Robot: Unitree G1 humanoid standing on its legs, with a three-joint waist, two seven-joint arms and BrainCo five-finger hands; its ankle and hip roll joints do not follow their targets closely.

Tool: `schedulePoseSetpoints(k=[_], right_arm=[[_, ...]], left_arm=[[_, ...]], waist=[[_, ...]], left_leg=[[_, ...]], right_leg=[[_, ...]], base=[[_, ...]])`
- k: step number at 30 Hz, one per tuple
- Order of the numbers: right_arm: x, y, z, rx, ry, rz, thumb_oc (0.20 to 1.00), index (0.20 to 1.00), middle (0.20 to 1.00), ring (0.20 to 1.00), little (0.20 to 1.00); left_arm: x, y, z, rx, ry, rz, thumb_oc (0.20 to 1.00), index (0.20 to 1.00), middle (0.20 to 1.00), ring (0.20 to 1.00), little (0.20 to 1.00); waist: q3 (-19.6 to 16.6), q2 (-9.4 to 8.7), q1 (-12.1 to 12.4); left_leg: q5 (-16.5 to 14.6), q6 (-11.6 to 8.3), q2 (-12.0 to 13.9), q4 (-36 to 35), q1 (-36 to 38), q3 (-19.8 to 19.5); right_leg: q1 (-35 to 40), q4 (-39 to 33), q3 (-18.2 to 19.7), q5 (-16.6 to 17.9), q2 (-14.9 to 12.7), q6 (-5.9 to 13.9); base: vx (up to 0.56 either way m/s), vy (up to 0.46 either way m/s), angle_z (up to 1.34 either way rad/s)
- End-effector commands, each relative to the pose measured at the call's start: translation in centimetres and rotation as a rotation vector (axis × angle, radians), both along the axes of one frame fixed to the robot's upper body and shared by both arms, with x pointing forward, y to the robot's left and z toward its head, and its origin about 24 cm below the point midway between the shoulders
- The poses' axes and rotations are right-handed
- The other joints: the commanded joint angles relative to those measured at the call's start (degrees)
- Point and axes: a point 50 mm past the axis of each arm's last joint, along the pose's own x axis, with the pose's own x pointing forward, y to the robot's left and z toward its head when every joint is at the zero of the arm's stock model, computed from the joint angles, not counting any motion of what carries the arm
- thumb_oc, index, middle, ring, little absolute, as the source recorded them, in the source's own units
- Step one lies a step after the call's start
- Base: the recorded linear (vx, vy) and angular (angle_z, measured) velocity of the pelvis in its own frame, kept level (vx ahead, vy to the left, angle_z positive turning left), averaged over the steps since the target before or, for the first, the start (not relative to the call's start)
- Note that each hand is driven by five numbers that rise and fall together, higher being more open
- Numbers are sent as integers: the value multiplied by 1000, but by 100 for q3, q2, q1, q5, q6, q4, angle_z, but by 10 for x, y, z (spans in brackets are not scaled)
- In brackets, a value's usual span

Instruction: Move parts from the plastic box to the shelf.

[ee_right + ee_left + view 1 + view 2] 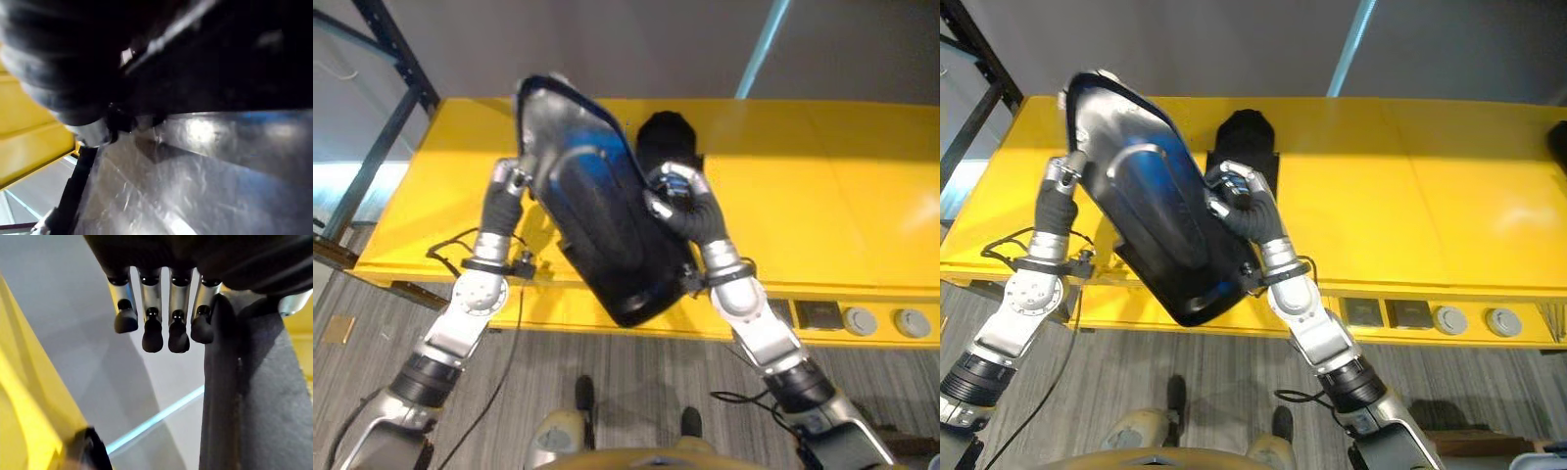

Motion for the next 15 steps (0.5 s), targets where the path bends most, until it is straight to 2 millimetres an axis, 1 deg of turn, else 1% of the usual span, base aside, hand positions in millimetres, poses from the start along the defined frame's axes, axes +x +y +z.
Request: schedulePoseSetpoints(k=[1,2,3,4,5,6,8,9,10,11,13,14,15], right_arm=[[-19,27,36,30,-211,175,1000,1000,1000,1000,1000],[-19,27,36,30,-211,175,1000,1000,1000,1000,1000],[-19,27,37,44,-217,173,1000,1000,1000,1000,1000],[-20,27,38,58,-224,170,1000,1000,1000,1000,1000],[-20,26,38,68,-225,165,1000,1000,1000,1000,1000],[-21,22,36,83,-220,152,1000,1000,1000,1000,1000],[-21,16,35,98,-213,145,1000,1000,1000,1000,1000],[-21,16,35,98,-213,145,1000,1000,1000,1000,1000],[-21,15,36,106,-217,138,1000,1000,1000,1000,1000],[-21,13,34,92,-213,132,1000,1000,1000,1000,1000],[-20,12,32,74,-206,129,1000,1000,1000,1000,1000],[-20,7,30,59,-196,116,1000,1000,1000,1000,1000],[-21,8,30,59,-195,116,1000,1000,1000,1000,1000]], left_arm=[[2,-8,12,1,-88,9,200,200,200,200,200],[2,-8,12,1,-89,10,200,200,200,200,200],[2,-7,14,-18,-108,30,200,200,200,200,200],[1,-6,13,-28,-115,45,200,200,200,200,200],[1,-5,13,-34,-121,56,200,200,200,200,200],[-1,-2,14,-37,-137,82,200,200,200,200,200],[-4,0,20,-33,-170,103,200,200,200,200,200],[-4,0,20,-33,-169,104,200,200,200,200,200],[-6,2,26,-13,-205,129,200,200,200,200,200],[-6,4,28,-10,-219,143,200,200,200,200,200],[-7,5,28,-13,-220,155,200,200,200,200,200],[-11,12,28,0,-226,187,200,200,200,200,200],[-11,12,28,0,-225,188,200,200,200,200,200]], waist=[[-354,-90,54],[-356,-89,61],[-344,-113,51],[-342,-123,37],[-364,-130,30],[-398,-127,3],[-407,-110,-41],[-408,-106,-47],[-374,-151,-46],[-371,-169,-27],[-374,-190,-19],[-403,-196,-18],[-394,-190,-25]], left_leg=[[-1171,-264,317,554,129,57],[-1171,-264,320,551,129,64],[-1186,-258,332,537,143,87],[-1189,-258,358,509,162,129],[-1183,-260,372,468,182,169],[-1197,-247,383,389,247,208],[-1248,-216,339,344,309,240],[-1255,-216,339,343,313,233],[-1319,-216,283,412,351,237],[-1326,-223,274,432,403,179],[-1339,-242,299,421,481,158],[-1356,-279,320,376,628,190],[-1353,-281,319,364,653,186]], right_leg=[[80,420,201,-305,40,418],[76,419,209,-301,43,418],[18,447,254,-142,61,418],[-32,474,268,-63,110,418],[-70,458,327,-81,199,418],[-138,350,442,-380,483,418],[-237,250,419,-716,739,418],[-237,266,412,-732,740,418],[-191,227,304,-818,802,418],[-135,233,290,-867,859,418],[-87,227,231,-900,874,418],[0,215,113,-899,883,415],[24,208,108,-900,884,415]], base=[[68,103,-13],[50,65,-17],[15,-2,-20],[40,20,-21],[83,63,-21],[106,98,-17],[86,75,-12],[89,-11,-15],[99,-61,-12],[95,-62,-6],[111,-48,8],[139,-55,12],[141,-48,12]])
